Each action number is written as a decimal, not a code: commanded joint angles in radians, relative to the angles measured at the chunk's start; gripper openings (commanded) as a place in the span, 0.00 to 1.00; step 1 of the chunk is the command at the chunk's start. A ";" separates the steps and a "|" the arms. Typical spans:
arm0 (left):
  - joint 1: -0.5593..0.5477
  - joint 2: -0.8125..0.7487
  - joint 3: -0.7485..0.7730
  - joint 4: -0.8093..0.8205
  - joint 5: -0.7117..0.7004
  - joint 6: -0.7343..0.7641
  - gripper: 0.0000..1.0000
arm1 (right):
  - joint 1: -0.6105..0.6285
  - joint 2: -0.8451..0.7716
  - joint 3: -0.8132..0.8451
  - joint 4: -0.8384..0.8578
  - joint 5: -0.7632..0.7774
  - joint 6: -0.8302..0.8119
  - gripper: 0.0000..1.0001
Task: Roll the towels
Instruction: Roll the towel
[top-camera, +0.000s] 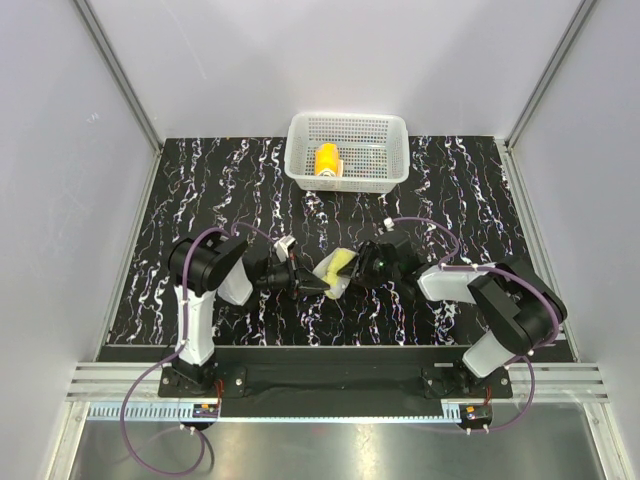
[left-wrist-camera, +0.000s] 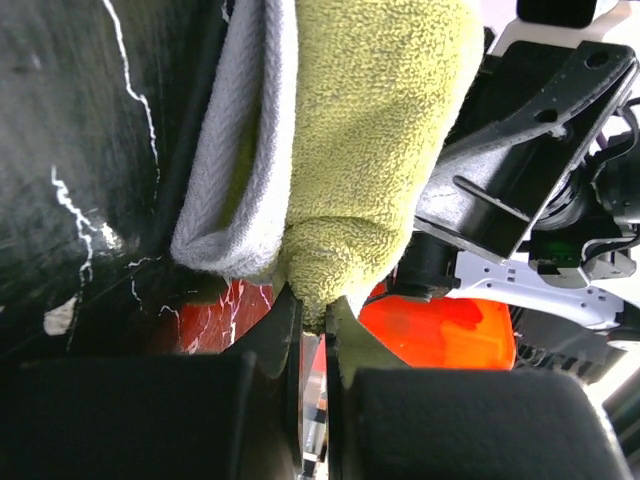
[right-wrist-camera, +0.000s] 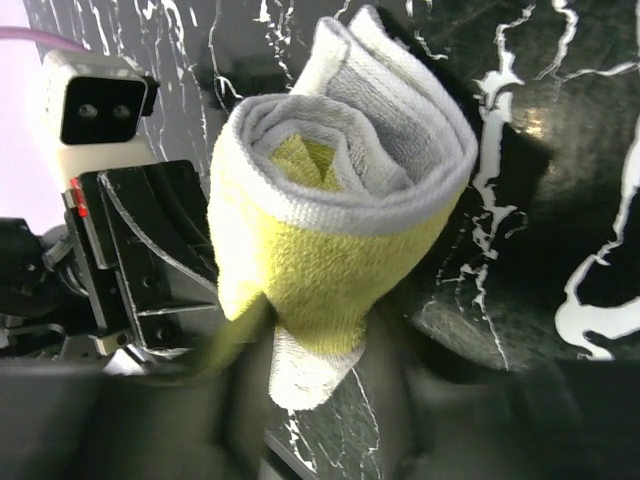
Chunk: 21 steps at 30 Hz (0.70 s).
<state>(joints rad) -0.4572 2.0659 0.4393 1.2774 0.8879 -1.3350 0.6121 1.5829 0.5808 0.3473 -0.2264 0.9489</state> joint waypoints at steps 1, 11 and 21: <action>-0.005 -0.016 0.016 0.220 0.069 0.060 0.08 | 0.018 0.022 0.031 0.048 0.009 -0.002 0.37; -0.006 -0.309 0.027 -0.393 -0.043 0.453 0.84 | 0.021 -0.006 0.013 -0.051 0.036 0.021 0.04; -0.234 -0.725 0.186 -1.124 -0.683 0.904 0.99 | 0.021 -0.037 0.021 -0.185 0.059 0.047 0.04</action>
<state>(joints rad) -0.5758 1.4685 0.5358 0.4252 0.5484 -0.6746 0.6212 1.5612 0.5854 0.2729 -0.2062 0.9909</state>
